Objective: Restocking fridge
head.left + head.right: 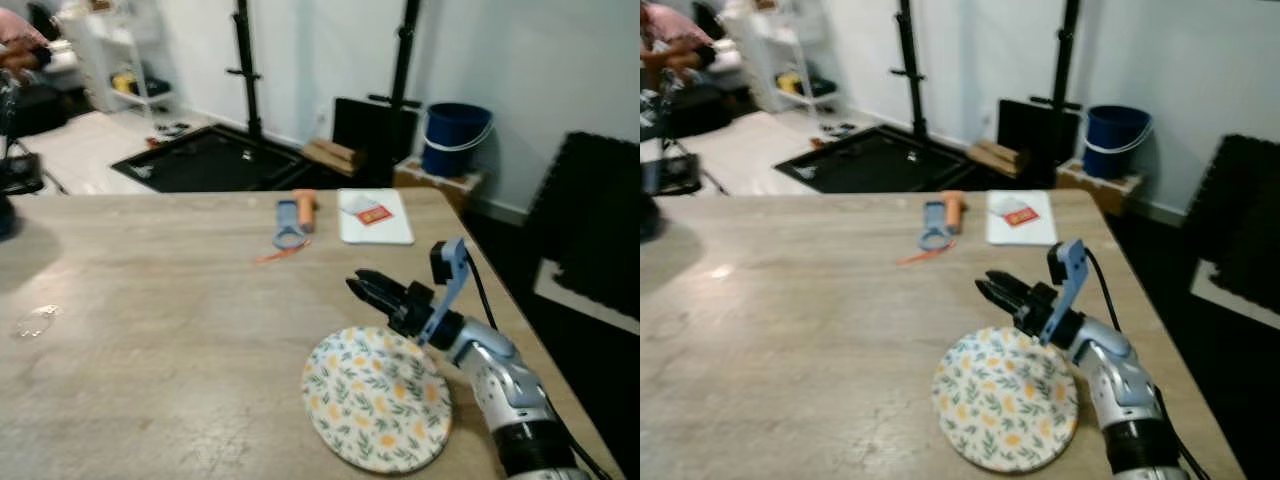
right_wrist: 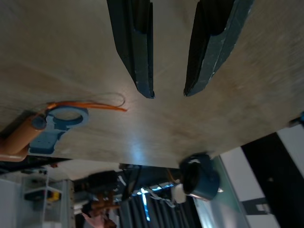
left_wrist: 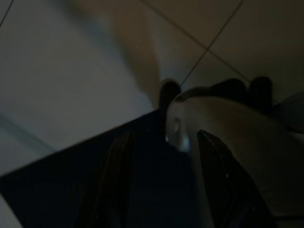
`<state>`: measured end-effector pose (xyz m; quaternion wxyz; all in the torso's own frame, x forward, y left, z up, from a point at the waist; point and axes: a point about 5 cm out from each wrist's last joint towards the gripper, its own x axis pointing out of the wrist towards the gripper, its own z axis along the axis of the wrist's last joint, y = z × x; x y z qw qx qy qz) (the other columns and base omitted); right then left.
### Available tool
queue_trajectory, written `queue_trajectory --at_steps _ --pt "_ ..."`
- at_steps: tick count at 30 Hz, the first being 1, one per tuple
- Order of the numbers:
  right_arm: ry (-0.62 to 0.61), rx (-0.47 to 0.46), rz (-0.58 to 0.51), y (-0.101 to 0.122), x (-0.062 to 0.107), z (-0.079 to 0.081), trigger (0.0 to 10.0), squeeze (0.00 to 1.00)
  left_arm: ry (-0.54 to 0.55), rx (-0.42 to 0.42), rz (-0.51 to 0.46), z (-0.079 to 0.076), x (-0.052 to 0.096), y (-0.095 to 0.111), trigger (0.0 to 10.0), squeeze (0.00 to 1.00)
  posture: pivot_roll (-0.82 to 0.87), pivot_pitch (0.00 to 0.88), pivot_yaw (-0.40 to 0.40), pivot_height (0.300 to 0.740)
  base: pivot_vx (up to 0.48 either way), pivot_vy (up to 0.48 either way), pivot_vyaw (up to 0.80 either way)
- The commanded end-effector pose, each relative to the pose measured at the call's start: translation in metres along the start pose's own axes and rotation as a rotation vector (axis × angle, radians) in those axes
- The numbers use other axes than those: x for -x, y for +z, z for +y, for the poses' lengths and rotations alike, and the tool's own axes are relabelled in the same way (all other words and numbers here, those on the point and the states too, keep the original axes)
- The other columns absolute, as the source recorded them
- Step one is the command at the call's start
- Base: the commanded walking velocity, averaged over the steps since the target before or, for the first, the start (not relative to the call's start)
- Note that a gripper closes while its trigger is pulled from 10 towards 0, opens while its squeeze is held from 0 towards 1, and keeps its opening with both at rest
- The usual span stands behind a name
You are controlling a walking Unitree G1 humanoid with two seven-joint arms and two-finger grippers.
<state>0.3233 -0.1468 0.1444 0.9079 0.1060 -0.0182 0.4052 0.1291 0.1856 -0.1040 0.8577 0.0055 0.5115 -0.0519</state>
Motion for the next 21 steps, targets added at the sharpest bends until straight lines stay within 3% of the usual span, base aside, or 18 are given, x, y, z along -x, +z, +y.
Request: queue_trajectory --at_steps 1,11,21 --pt "-0.044 0.020 0.014 -0.002 0.000 -0.005 10.0 0.00 -0.008 0.011 0.041 -0.004 0.001 -0.012 10.0 0.00 -0.03 0.043 -0.002 0.740 0.000 0.000 0.80" --pt "-0.137 0.068 0.058 -0.003 -0.007 -0.015 10.0 0.00 -0.009 0.018 0.048 -0.005 0.002 -0.016 10.0 0.00 -0.03 0.052 -0.011 0.740 0.000 0.000 0.80" --pt "-0.262 0.112 0.068 0.000 -0.003 -0.031 10.0 0.00 -0.015 0.020 0.045 -0.007 0.002 -0.015 10.0 0.00 -0.04 0.051 -0.013 0.740 0.000 0.000 0.80"
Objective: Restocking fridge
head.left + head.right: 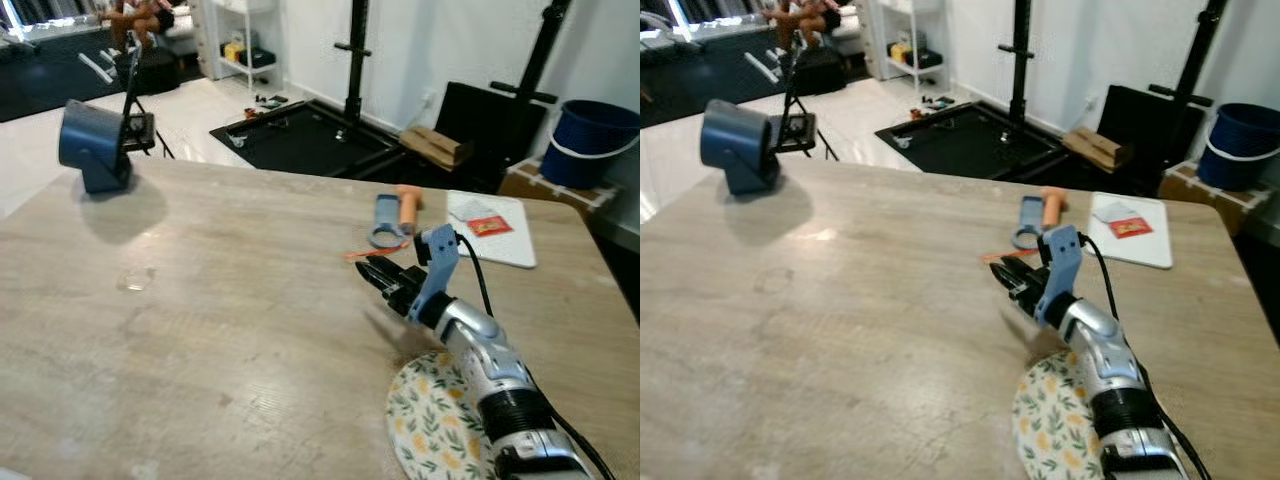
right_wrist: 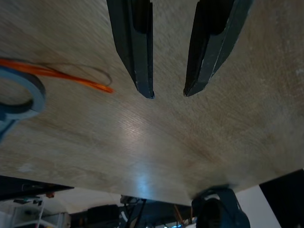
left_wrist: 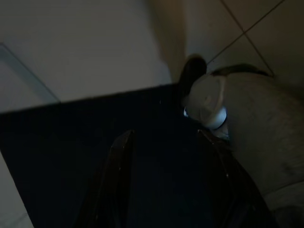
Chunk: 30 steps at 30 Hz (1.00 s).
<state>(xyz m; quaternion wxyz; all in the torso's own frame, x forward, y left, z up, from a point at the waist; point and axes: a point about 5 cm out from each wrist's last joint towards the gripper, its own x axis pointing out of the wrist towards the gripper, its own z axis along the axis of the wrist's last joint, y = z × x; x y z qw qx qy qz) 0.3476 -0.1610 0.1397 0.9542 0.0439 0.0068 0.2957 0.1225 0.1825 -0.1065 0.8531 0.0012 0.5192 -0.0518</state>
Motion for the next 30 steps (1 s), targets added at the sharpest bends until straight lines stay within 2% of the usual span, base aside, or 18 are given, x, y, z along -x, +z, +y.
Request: queue_trajectory --at_steps 1,5,11,16,21,30 --pt "-0.040 0.011 -0.009 0.001 0.002 -0.005 10.0 0.00 -0.010 0.012 0.027 -0.003 0.001 -0.008 10.0 0.00 -0.04 0.050 -0.014 0.740 0.000 0.000 0.80" --pt "-0.112 0.021 0.001 0.001 0.003 -0.014 10.0 0.00 -0.009 0.012 0.025 -0.003 0.001 -0.008 10.0 0.00 -0.04 0.049 -0.014 0.740 0.000 0.000 0.52" --pt "-0.200 0.056 0.013 0.001 0.004 -0.023 10.0 0.00 -0.017 -0.006 0.026 -0.003 0.001 -0.007 10.0 0.00 -0.04 0.049 -0.012 0.740 0.000 0.000 0.00" --pt "-0.255 0.076 0.028 0.000 0.004 -0.029 10.0 0.00 -0.028 -0.006 0.032 -0.004 0.001 -0.008 10.0 0.00 -0.04 0.051 -0.010 0.740 0.000 -0.437 0.00" --pt "-0.275 0.081 0.030 0.000 0.005 -0.031 10.0 0.00 -0.017 0.000 0.032 -0.002 0.001 -0.008 10.0 0.00 -0.04 0.052 -0.010 0.740 0.000 -0.459 0.00" --pt "-0.291 0.097 0.035 -0.001 0.004 -0.033 10.0 0.00 -0.005 0.008 0.029 -0.001 0.001 -0.008 10.0 0.00 -0.04 0.049 -0.010 0.740 0.000 0.000 0.00"
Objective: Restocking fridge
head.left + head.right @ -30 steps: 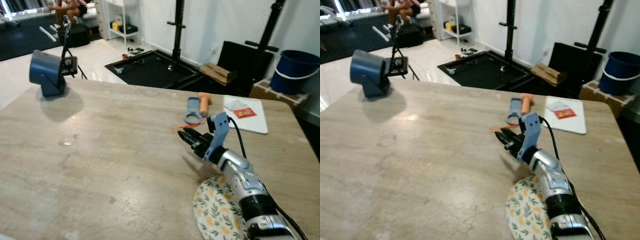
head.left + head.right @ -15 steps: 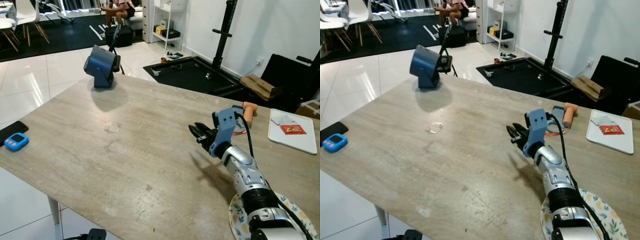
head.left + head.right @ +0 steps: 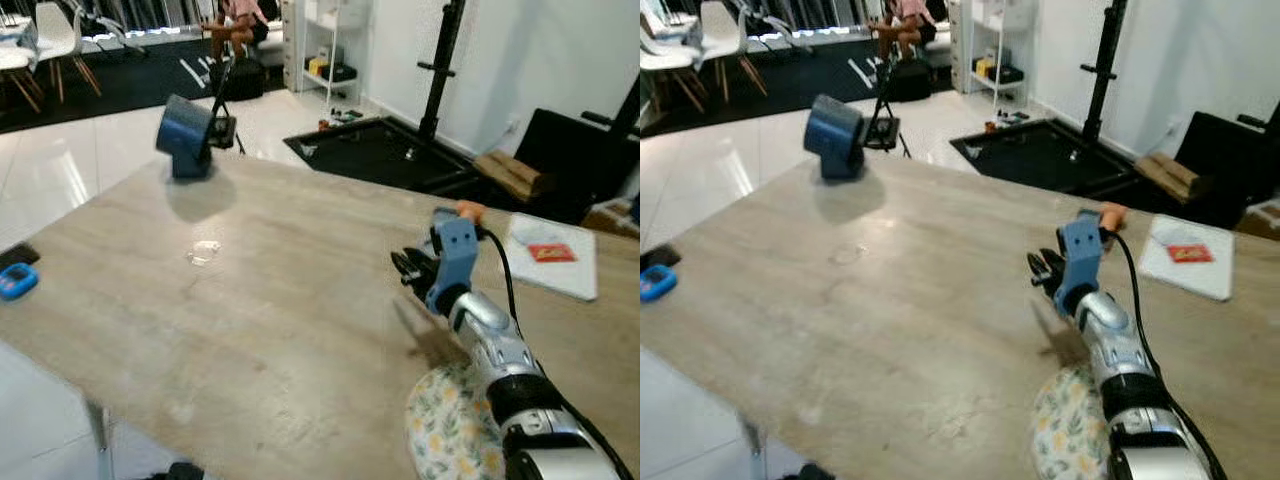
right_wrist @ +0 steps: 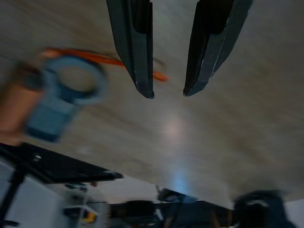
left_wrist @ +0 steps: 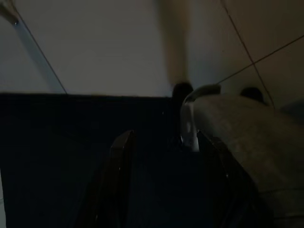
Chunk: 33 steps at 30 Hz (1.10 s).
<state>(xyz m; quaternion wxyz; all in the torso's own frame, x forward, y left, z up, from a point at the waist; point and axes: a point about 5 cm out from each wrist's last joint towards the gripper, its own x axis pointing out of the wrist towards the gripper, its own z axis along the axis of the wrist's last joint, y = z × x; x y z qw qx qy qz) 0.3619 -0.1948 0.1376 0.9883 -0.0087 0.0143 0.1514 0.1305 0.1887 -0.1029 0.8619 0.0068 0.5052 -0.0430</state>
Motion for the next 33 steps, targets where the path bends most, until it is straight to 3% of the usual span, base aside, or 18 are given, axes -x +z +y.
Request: queue_trajectory --at_steps 1,11,19,33 --pt "0.007 0.001 0.002 -0.0017 -0.0023 0.0042 10.0 0.00 -0.027 0.010 0.062 -0.0073 0.0018 -0.0160 10.0 0.00 -0.04 0.049 -0.010 0.740 0.000 0.000 0.00" --pt "-0.011 0.014 0.010 -0.0028 -0.0034 0.0029 10.0 0.00 -0.035 0.000 0.058 -0.0078 0.0016 -0.0149 10.0 0.00 -0.04 0.047 -0.009 0.740 0.000 0.000 0.00" --pt "-0.021 0.029 0.016 -0.0026 -0.0048 0.0024 10.0 0.00 -0.037 0.010 0.060 -0.0101 0.0018 -0.0170 10.0 0.00 -0.04 0.061 -0.016 0.740 0.000 -0.459 0.00" --pt "-0.048 0.045 0.012 0.0012 -0.0083 0.0009 10.0 0.00 -0.038 0.036 0.055 -0.0121 0.0018 -0.0179 10.0 0.00 -0.04 0.065 -0.025 0.740 0.000 0.000 0.00"
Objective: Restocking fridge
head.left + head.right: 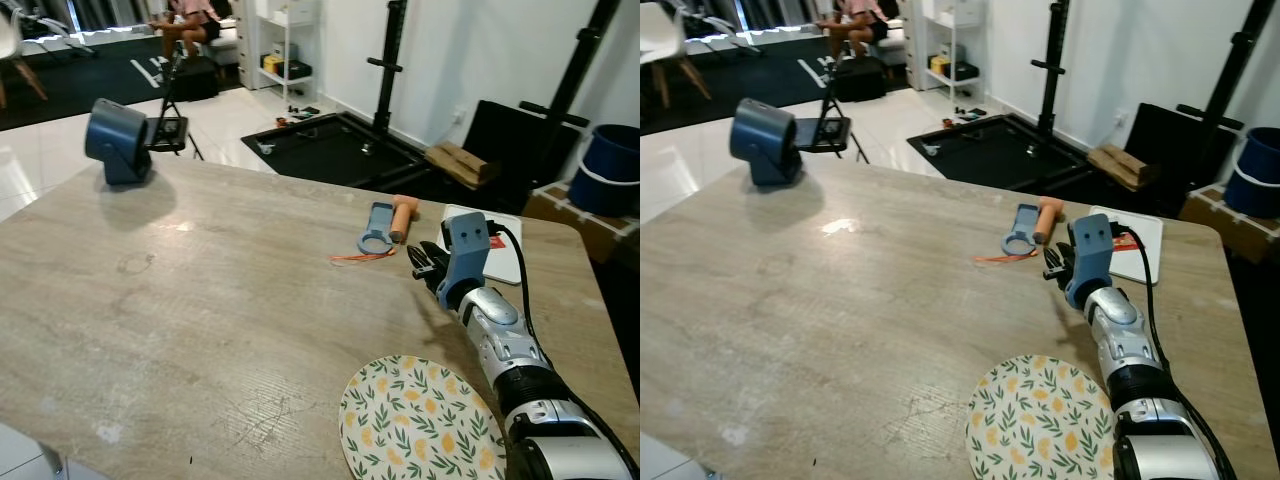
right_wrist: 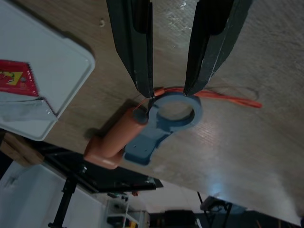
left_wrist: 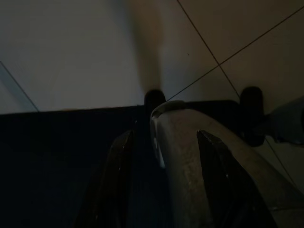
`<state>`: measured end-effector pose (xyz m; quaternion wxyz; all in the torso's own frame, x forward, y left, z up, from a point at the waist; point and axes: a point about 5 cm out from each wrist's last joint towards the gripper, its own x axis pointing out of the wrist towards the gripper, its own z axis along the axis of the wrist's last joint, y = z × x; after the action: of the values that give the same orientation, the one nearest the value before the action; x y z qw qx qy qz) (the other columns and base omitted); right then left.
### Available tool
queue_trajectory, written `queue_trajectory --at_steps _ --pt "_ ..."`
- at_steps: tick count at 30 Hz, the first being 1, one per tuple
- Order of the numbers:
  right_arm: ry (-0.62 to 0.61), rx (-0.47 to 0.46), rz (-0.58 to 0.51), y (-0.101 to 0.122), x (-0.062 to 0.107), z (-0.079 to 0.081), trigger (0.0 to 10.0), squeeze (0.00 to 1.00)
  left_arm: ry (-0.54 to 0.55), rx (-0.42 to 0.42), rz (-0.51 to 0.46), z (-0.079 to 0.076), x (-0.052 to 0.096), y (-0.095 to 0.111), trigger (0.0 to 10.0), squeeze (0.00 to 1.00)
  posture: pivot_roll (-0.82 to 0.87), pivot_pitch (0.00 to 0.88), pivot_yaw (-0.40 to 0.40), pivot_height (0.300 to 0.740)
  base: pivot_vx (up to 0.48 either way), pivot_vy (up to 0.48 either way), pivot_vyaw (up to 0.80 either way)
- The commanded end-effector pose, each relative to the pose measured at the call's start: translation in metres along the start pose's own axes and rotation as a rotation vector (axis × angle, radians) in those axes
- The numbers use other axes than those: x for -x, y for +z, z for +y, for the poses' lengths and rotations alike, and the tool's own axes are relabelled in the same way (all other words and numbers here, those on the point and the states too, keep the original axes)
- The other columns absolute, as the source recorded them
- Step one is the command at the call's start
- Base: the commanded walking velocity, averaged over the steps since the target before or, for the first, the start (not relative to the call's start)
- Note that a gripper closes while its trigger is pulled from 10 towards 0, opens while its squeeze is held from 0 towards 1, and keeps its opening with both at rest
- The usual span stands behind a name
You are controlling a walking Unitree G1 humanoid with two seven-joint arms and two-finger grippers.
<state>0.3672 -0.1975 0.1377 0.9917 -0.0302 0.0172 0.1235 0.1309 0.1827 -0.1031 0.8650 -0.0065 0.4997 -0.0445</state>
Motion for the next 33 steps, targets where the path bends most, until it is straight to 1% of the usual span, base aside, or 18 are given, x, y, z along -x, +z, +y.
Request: queue_trajectory --at_steps 1,5,6,7,14,16,17,18,19,21,22,23,24,26,28,29,31,33 --pt "0.000 0.009 0.001 0.002 -0.005 0.005 10.0 0.00 -0.022 0.016 0.068 -0.006 0.003 -0.019 10.0 0.00 -0.04 0.068 -0.026 0.740 0.000 0.000 0.00" --pt "-0.018 0.027 0.012 0.003 -0.008 0.005 10.0 0.00 -0.024 0.017 0.066 -0.006 0.003 -0.019 10.0 0.00 -0.04 0.073 -0.028 0.740 0.000 0.000 0.00" --pt "-0.047 0.052 0.032 0.006 -0.013 0.006 10.0 0.00 -0.026 0.016 0.064 -0.007 0.003 -0.020 10.0 0.00 -0.03 0.088 -0.031 0.740 0.000 0.000 0.00" --pt "-0.058 0.063 0.040 0.008 -0.016 0.006 10.0 0.00 -0.026 0.016 0.064 -0.007 0.003 -0.021 10.0 0.00 -0.03 0.088 -0.031 0.740 0.000 0.000 0.00" --pt "-0.133 0.121 0.077 0.017 -0.024 0.002 10.0 0.00 -0.032 0.014 0.064 -0.008 0.005 -0.025 10.0 0.00 -0.03 0.117 -0.035 0.740 0.000 0.000 0.00" --pt "-0.192 0.173 0.120 0.023 -0.026 -0.008 10.0 0.00 -0.035 0.013 0.062 -0.008 0.006 -0.027 10.0 0.00 -0.02 0.151 -0.038 0.740 0.000 0.000 0.00" --pt "-0.192 0.173 0.120 0.023 -0.026 -0.008 10.0 0.00 -0.035 0.013 0.062 -0.008 0.006 -0.027 10.0 0.00 -0.02 0.151 -0.038 0.740 0.000 0.000 0.00" --pt "-0.236 0.212 0.152 0.027 -0.026 -0.018 10.0 0.00 -0.037 0.012 0.061 -0.008 0.006 -0.028 10.0 0.00 -0.01 0.166 -0.039 0.740 0.000 0.000 0.00" --pt "-0.236 0.212 0.152 0.027 -0.026 -0.018 10.0 0.00 -0.037 0.012 0.061 -0.008 0.006 -0.028 10.0 0.00 -0.01 0.166 -0.039 0.740 0.000 0.000 0.00" --pt "-0.308 0.262 0.188 0.036 -0.021 -0.039 10.0 0.00 -0.038 0.009 0.059 -0.006 0.007 -0.030 10.0 0.00 0.00 0.183 -0.039 0.740 0.000 0.000 0.00" --pt "-0.330 0.275 0.195 0.039 -0.019 -0.046 10.0 0.00 -0.038 0.008 0.058 -0.005 0.008 -0.031 10.0 0.00 0.00 0.183 -0.039 0.740 0.000 0.000 0.00" --pt "-0.330 0.275 0.195 0.039 -0.019 -0.046 10.0 0.00 -0.038 0.008 0.058 -0.005 0.008 -0.031 10.0 0.00 0.00 0.183 -0.039 0.740 0.000 0.000 0.00" --pt "-0.372 0.285 0.201 0.046 -0.014 -0.061 10.0 0.00 -0.038 0.009 0.056 -0.004 0.008 -0.032 10.0 0.00 0.00 0.197 -0.037 0.740 0.000 0.000 0.00" --pt "-0.399 0.299 0.211 0.049 -0.010 -0.071 10.0 0.00 -0.039 0.009 0.056 -0.004 0.009 -0.033 10.0 0.00 0.00 0.203 -0.036 0.740 0.000 0.000 0.00" --pt "-0.407 0.307 0.216 0.049 -0.009 -0.073 10.0 0.00 -0.039 0.009 0.056 -0.004 0.009 -0.033 10.0 0.00 0.00 0.203 -0.036 0.740 0.000 0.000 0.00" --pt "-0.429 0.318 0.231 0.049 -0.006 -0.078 10.0 0.00 -0.040 0.007 0.058 -0.003 0.009 -0.034 10.0 0.00 -0.01 0.209 -0.036 0.740 0.000 0.000 0.00" --pt "-0.462 0.350 0.260 0.047 -0.001 -0.086 10.0 0.00 -0.042 0.004 0.062 -0.003 0.010 -0.036 10.0 0.00 -0.01 0.211 -0.034 0.740 0.000 0.000 0.00" --pt "-0.476 0.384 0.285 0.045 0.002 -0.089 10.0 0.00 -0.044 0.002 0.064 -0.003 0.011 -0.037 10.0 0.00 -0.01 0.215 -0.033 0.740 0.000 0.000 0.00"
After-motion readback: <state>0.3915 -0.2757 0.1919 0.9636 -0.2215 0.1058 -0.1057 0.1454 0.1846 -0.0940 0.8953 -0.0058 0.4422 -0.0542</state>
